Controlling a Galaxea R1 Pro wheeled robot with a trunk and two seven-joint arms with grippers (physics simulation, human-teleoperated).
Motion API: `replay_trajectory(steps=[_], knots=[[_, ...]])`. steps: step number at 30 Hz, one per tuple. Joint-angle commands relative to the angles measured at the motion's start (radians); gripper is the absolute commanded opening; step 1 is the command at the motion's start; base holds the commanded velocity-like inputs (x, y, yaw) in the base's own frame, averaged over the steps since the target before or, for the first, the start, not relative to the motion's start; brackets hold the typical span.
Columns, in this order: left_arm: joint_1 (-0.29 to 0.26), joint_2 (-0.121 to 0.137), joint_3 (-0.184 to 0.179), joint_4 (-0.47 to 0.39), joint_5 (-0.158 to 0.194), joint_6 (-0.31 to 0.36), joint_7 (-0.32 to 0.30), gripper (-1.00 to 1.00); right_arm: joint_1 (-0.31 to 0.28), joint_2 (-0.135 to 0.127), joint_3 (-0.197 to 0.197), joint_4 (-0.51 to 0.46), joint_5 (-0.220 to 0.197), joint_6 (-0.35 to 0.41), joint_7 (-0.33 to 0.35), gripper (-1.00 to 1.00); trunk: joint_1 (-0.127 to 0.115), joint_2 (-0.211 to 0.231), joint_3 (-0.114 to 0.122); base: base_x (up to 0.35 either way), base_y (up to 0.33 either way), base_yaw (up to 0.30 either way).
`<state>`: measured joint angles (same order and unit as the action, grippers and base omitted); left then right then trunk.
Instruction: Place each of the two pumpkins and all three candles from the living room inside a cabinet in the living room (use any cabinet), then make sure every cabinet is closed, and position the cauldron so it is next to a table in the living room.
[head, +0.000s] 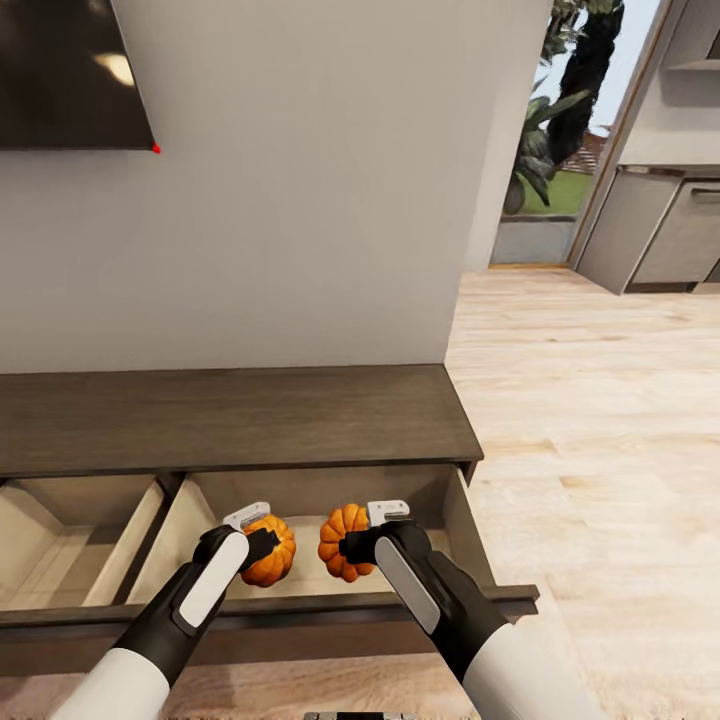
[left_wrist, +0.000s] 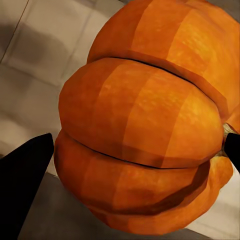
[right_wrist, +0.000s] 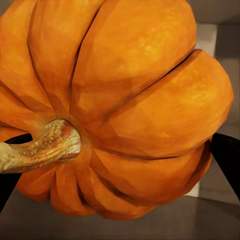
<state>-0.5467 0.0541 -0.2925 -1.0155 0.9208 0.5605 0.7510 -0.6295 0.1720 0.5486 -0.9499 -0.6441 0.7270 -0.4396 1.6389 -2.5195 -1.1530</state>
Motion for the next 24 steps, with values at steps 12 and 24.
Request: replay_trajectory(steps=[12, 24], knots=[[-0.001, -0.002, -0.004, -0.002, 0.008, -0.001, 0.008, -1.0, -0.001, 0.0, 0.002, -0.001, -0.011, 0.0, -0.01, -1.0, 0.005, -0.003, -0.047, 0.0, 0.0, 0.0], [0.0, -0.013, -0.003, -0.005, 0.006, -0.001, 0.008, 1.0, -0.001, -0.001, 0.002, -0.001, -0.011, 0.0, -0.01, 1.0, 0.006, -0.004, -0.051, 0.0, 0.0, 0.0]])
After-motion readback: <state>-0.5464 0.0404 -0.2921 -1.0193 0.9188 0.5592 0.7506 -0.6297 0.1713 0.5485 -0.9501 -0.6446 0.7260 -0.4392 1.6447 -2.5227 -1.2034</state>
